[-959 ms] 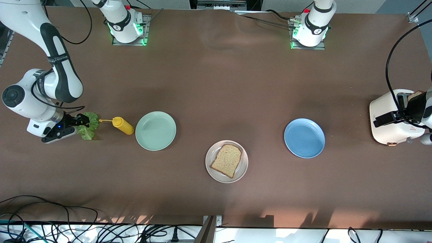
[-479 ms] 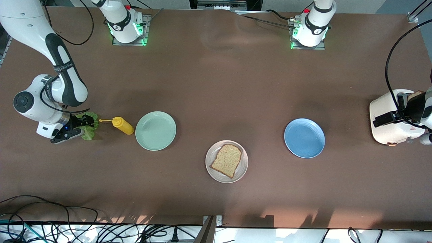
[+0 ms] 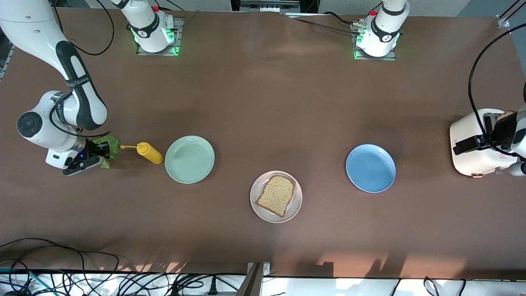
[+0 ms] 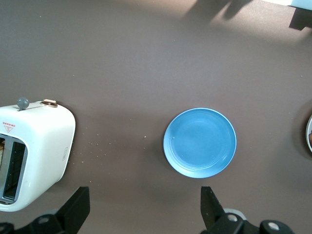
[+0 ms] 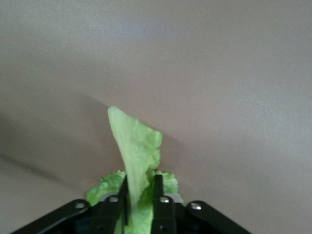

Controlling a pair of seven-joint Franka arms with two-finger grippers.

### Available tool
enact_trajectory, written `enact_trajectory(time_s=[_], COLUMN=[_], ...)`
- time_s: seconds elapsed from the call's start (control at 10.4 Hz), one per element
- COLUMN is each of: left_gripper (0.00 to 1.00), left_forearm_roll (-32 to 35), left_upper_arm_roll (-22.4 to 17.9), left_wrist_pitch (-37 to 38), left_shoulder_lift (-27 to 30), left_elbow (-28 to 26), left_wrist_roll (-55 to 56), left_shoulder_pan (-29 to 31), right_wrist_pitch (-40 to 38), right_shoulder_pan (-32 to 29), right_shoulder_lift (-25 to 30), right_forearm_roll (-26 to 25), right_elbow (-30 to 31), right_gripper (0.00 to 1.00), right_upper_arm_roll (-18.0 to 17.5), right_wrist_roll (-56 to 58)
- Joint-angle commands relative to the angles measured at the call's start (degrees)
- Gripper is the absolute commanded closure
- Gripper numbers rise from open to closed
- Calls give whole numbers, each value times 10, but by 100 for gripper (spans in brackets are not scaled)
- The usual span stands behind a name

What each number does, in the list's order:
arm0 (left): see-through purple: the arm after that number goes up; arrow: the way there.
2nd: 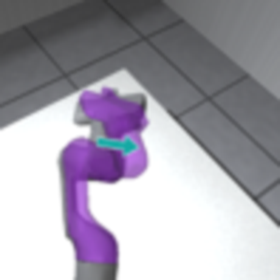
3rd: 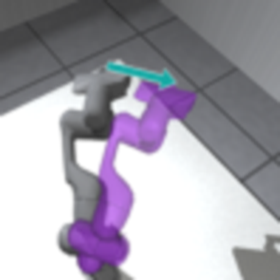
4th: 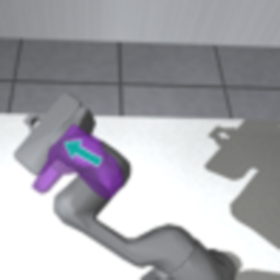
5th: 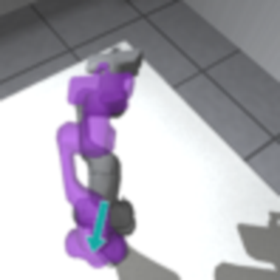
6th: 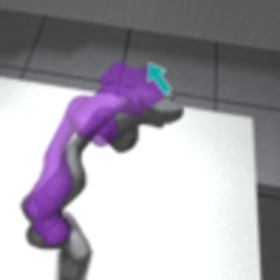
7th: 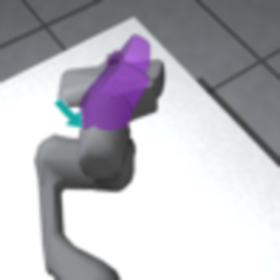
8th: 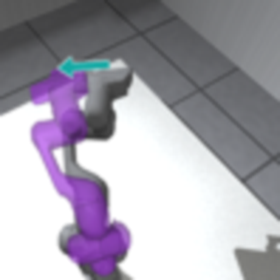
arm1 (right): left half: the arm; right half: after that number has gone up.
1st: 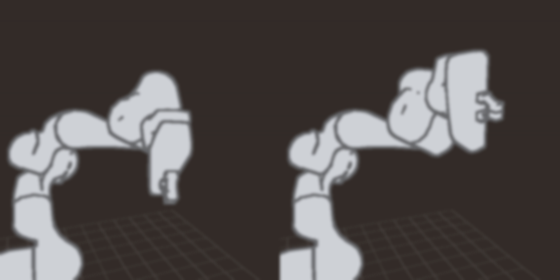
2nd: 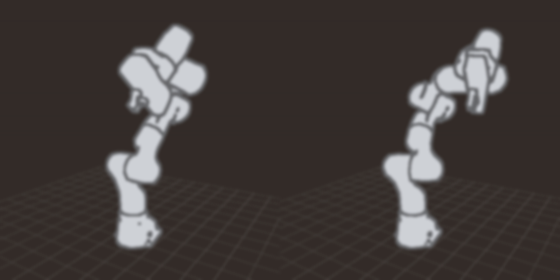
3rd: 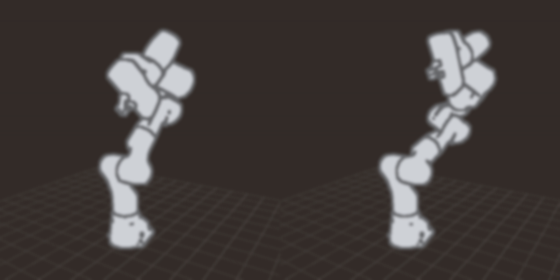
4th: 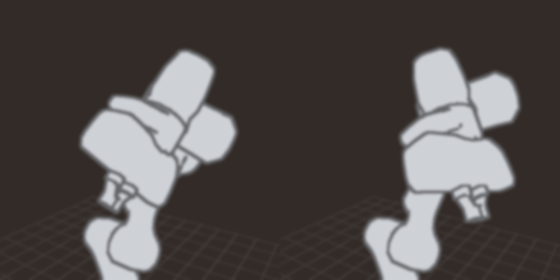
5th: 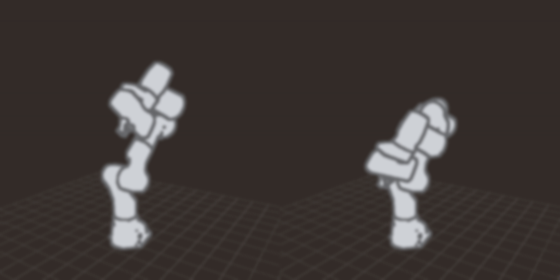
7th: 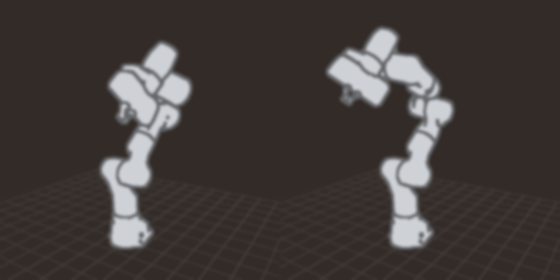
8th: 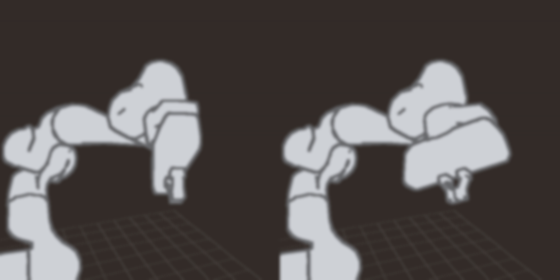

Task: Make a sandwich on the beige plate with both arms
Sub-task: 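Grasp the lettuce leaf stem with the right gripper and lift it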

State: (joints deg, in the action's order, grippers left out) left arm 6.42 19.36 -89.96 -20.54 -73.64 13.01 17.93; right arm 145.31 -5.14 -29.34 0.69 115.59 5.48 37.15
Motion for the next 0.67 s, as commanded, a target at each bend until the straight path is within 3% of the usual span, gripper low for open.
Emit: enact_trajectory(time_s=[0.0,0.58], left_gripper=[0,0], left_forearm_roll=[10,10], left_upper_arm_roll=[3,3], left_wrist_pitch=[3,3], left_shoulder_lift=[12,11], left_elbow=[-12,-12], left_wrist_roll=[-12,-12], left_shoulder_pan=[3,2], right_wrist_pitch=[-11,-191], right_shoulder_pan=[-11,-11], right_shoulder_lift=[36,189], right_forearm_roll=[1,2], right_elbow=[12,12], right_gripper=[100,100], right_upper_arm_roll=[-19,-64], right_wrist_roll=[12,6])
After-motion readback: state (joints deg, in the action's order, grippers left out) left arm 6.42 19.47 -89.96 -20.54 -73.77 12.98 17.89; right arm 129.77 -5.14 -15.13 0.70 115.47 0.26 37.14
